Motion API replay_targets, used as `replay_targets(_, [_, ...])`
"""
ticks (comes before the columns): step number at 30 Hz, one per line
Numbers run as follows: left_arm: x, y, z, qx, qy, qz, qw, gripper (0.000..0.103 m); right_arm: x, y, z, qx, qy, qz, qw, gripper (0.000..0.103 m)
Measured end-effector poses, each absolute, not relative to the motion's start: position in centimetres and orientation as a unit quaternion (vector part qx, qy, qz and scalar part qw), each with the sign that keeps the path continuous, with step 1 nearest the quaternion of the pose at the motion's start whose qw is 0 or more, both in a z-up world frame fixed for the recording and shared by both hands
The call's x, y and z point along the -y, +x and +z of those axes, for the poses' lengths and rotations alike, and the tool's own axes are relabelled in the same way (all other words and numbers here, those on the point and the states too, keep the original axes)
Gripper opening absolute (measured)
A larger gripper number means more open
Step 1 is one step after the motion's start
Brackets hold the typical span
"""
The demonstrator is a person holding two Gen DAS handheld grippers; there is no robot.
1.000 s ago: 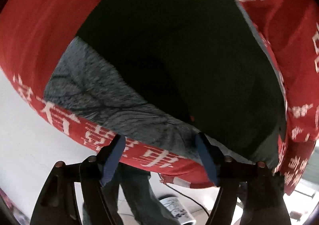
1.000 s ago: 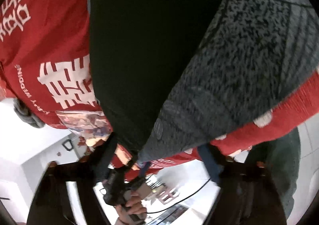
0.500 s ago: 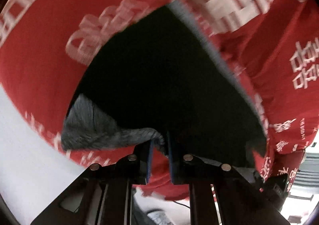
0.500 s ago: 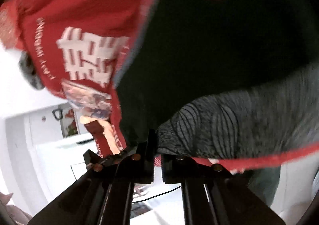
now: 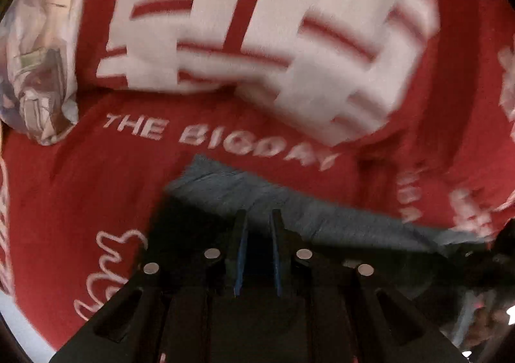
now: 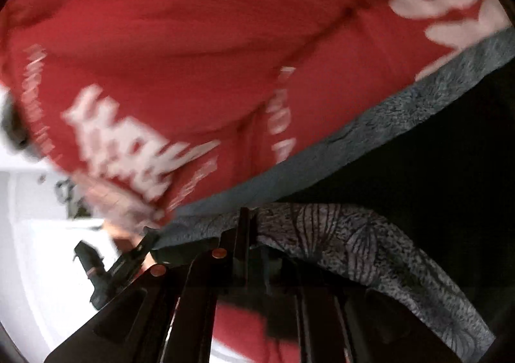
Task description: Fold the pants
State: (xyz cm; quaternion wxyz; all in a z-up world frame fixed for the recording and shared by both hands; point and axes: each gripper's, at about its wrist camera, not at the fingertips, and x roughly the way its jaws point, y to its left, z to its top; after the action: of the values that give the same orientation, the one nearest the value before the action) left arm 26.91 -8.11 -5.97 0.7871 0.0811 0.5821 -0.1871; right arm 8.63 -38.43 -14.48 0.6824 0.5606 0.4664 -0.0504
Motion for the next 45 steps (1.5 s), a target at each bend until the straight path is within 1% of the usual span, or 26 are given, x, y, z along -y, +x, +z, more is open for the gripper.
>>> replay_targets(1, [7.8,27.4,-6.9,-0.597,0.098,-0.161,0.78,0.019,38.3,9.2,-15.6,-0.475,0.565,-0.067,0.672,0.029])
replay_targets(2, [7.2,27.7,-7.1,-0.605,0.089,-0.153,0.776,0.019,38.2,9.2,-15.8,-0.463,0.571,-0.073,0.674,0.033])
replay_targets(3, [6.5,27.9,-6.9,-0.608,0.069,-0.153,0.776,0.019,37.9,9.2,-15.4,-0.455,0.573,-0.073,0.678,0.053])
replay_targets(4, [5.8,27.9,-6.5,-0.608,0.063,-0.154,0.777,0.019,37.5,9.4,-14.6,-0.454,0.569,-0.061,0.683,0.066])
replay_targets(5, [5.4,27.6,-5.9,-0.604,0.076,-0.153,0.778,0.019,37.0,9.4,-13.6,-0.465,0.553,-0.056,0.689,0.087])
replay_targets(9, [6.5,24.1,-5.0,-0.613,0.153,-0.212,0.746,0.019,35.2,7.2,-9.0,-0.512,0.472,-0.053,0.716,0.088])
replay_targets(12, [9.6,19.2,-4.7,-0.62,0.191,-0.286,0.705,0.019,35.8,2.4,-6.7,-0.517,0.445,-0.088,0.726,0.088])
replay_targets(15, [14.4,13.9,-5.1,-0.624,0.219,-0.365,0.655,0.019,37.9,-4.0,-6.2,-0.523,0.447,-0.156,0.709,0.088])
replay_targets(19, [22.4,7.3,-5.4,-0.633,0.22,-0.443,0.596,0.019,41.5,-13.9,-6.7,-0.534,0.461,-0.225,0.672,0.088])
replay_targets(23, [30.0,1.3,-5.8,-0.628,0.236,-0.473,0.571,0.02,44.1,-22.7,-8.1,-0.541,0.477,-0.271,0.637,0.088])
replay_targets(24, [31.8,0.1,-6.2,-0.633,0.244,-0.464,0.57,0.024,44.7,-25.1,-8.7,-0.538,0.492,-0.276,0.626,0.088])
replay_targets(25, [33.0,-0.7,-6.5,-0.636,0.248,-0.453,0.574,0.036,45.2,-26.7,-9.1,-0.535,0.502,-0.277,0.62,0.088])
replay_targets(26, [33.9,-1.5,-6.6,-0.634,0.252,-0.439,0.585,0.067,45.6,-28.4,-9.5,-0.533,0.514,-0.274,0.614,0.088])
replay_targets(27, [34.7,-2.3,-6.6,-0.626,0.258,-0.422,0.603,0.085,45.8,-29.4,-10.0,-0.532,0.524,-0.269,0.607,0.088])
replay_targets(30, [36.4,-3.8,-7.3,-0.632,0.264,-0.397,0.61,0.085,46.1,-32.7,-11.7,-0.533,0.563,-0.234,0.586,0.088])
replay_targets(33, [36.8,-3.7,-7.6,-0.64,0.265,-0.373,0.618,0.087,46.3,-33.8,-14.0,-0.535,0.589,-0.183,0.577,0.088])
replay_targets(35, [37.3,-3.6,-7.2,-0.65,0.252,-0.37,0.614,0.087,46.9,-34.2,-15.0,-0.522,0.608,-0.149,0.579,0.088])
replay_targets(38, [37.7,-3.6,-6.6,-0.668,0.228,-0.374,0.602,0.087,47.4,-34.5,-15.6,-0.498,0.633,-0.115,0.582,0.085])
replay_targets(40, [37.9,-3.7,-6.7,-0.683,0.216,-0.382,0.584,0.087,47.8,-34.7,-16.3,-0.497,0.643,-0.103,0.574,0.084])
replay_targets(41, [38.0,-3.9,-7.1,-0.691,0.216,-0.381,0.575,0.087,48.1,-35.1,-16.6,-0.493,0.651,-0.099,0.568,0.08])
replay_targets(43, [38.6,-4.6,-8.1,-0.707,0.22,-0.381,0.554,0.086,48.5,-35.6,-17.1,-0.49,0.667,-0.101,0.552,0.064])
replay_targets(44, [39.1,-4.8,-8.7,-0.716,0.22,-0.381,0.542,0.08,48.9,-36.3,-17.4,-0.487,0.676,-0.102,0.543,0.028])
replay_targets(45, [39.4,-5.0,-9.3,-0.727,0.215,-0.379,0.532,0.06,49.0,-36.9,-17.4,-0.467,0.697,-0.094,0.536,0.01])
